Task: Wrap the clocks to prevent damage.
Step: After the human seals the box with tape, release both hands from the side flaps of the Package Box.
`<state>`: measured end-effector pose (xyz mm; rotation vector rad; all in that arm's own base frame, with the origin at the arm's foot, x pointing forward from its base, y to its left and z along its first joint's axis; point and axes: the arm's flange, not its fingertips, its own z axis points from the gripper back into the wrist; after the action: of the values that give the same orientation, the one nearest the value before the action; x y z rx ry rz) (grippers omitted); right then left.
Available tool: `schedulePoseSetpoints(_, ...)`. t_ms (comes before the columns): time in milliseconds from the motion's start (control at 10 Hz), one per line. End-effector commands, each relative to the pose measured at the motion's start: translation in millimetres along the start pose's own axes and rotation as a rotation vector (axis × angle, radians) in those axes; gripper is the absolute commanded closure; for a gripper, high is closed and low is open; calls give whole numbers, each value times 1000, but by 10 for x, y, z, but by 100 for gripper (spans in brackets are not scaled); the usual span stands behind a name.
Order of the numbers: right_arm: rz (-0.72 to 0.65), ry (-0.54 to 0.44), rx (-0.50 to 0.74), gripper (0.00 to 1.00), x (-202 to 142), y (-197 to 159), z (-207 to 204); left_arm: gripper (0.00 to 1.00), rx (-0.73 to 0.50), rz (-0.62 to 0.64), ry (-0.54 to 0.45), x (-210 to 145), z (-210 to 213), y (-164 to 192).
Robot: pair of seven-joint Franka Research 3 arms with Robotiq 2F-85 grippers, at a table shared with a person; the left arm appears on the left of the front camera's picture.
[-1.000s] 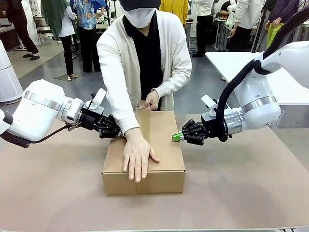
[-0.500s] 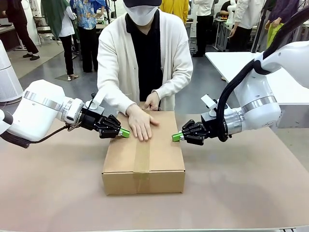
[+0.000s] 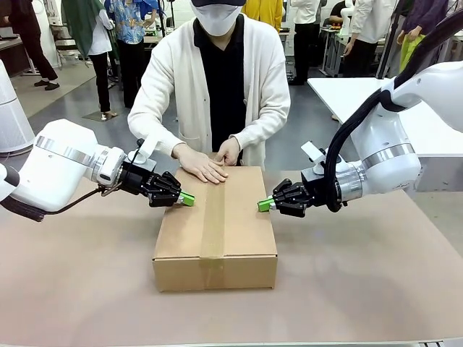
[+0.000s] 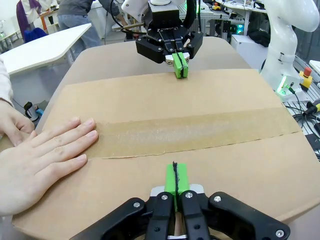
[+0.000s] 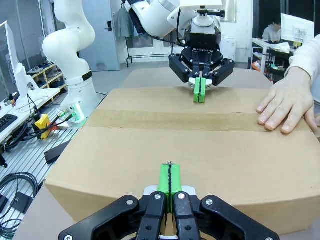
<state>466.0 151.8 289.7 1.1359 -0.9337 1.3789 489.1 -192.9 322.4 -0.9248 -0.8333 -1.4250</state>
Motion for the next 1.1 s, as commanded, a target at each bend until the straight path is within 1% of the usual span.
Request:
schedulePoseSetpoints(0,-3,8,-2,99,-23,2,-14,100,7,3,19,-34,-27,-8)
schedulePoseSetpoints(1000,-3,8,-2,99,-23,2,-14,100,7,3,19,-34,-27,-8)
